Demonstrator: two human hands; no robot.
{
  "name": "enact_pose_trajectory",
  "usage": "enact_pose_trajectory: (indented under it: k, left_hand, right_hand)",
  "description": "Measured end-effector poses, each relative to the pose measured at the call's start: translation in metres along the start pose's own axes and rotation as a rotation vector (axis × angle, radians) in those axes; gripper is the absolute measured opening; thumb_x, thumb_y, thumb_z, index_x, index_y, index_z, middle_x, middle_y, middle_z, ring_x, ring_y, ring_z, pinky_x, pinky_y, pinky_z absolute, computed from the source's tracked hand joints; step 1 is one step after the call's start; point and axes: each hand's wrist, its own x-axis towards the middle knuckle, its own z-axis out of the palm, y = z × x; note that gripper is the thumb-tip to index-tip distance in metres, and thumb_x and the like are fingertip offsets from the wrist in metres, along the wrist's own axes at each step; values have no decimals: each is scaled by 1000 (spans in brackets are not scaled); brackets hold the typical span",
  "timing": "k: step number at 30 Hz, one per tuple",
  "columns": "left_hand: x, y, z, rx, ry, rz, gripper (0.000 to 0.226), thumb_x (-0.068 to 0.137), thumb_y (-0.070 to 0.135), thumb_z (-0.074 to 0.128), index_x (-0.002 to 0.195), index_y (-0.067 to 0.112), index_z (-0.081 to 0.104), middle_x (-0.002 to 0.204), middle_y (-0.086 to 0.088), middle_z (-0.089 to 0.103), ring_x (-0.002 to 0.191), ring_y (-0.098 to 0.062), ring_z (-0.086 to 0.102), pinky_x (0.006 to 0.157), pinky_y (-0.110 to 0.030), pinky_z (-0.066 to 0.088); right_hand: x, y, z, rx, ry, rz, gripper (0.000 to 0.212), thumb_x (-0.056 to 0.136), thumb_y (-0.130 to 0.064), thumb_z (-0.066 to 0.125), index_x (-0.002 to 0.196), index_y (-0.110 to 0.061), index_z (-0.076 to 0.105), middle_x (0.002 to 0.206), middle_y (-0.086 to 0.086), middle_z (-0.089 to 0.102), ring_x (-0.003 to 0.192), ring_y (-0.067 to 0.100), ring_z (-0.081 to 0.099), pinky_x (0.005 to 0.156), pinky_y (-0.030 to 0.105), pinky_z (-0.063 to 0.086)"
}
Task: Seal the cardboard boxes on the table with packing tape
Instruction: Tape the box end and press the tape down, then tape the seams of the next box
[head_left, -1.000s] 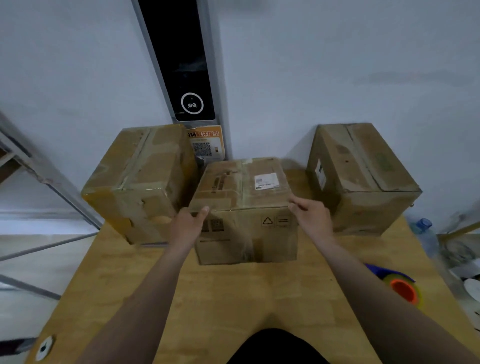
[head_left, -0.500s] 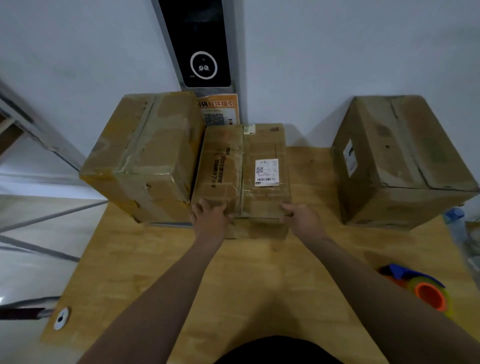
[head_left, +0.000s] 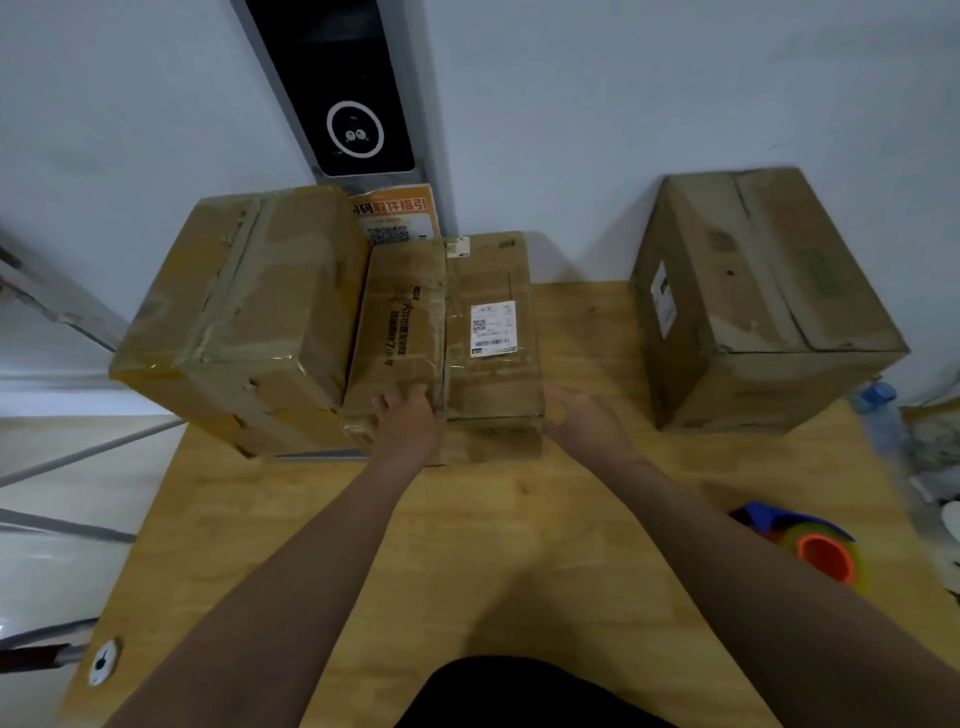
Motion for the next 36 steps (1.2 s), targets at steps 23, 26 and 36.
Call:
enact_pose_trajectory:
  k: [23,26,36]
  left_hand:
    - [-63,359,92,-669,-251,181,58,103,26,60,156,22,36,153,3,47,138,-20,47,101,-32,43]
    - [-60,372,97,-734,-233,124,53,103,19,60,152,21,41,145,3,53,132,-19,51,102,-30,45]
    - [-80,294,68,-618,-152,13,50,98,38,63,146,34,50,133,10,61,118,-19,58,100,-41,51]
  right_hand:
    - [4,296,-225,231,350,360,69,95,-48,54,156,-26,30,157,17,32,139,42,36,111,53,37]
    - [9,300,-225,315,287,294,63,96,-42,60,153,-29,37,145,8,52,122,29,56,97,39,49]
    - [-17,252,-191,342,109,195,62,86,-47,70,142,-41,43,136,-3,55,117,24,57,91,47,57]
